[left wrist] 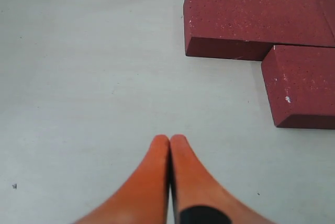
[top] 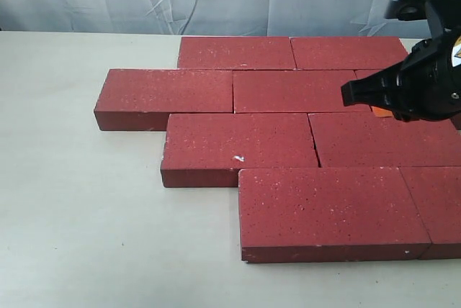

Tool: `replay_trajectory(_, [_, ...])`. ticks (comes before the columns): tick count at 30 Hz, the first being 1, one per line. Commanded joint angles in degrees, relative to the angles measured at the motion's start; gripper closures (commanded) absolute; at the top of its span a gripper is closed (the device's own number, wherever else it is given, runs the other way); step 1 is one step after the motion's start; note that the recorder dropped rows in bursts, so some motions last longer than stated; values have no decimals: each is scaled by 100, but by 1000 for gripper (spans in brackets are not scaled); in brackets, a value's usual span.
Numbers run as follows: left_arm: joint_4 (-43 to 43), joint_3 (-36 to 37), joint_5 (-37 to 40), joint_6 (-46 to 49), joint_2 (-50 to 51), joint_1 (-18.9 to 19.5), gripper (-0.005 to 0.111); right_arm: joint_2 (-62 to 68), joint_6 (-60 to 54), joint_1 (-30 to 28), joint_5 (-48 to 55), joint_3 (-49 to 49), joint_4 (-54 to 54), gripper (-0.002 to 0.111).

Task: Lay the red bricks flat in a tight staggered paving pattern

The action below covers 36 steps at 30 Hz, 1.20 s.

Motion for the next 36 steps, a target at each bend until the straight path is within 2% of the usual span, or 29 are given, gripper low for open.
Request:
replay_trajectory(1, [15,21,-34,15,-32,13,107,-52,5,-41,-103,32,-49,109])
replay_trajectory(22, [25,21,-34,15,-32,13,107,-41,-36,-41,-70,32,-220,109])
replay_trajectory(36, [25,21,-45,15,-32,13,107,-1207,-189,-150,-47,32,-389,109])
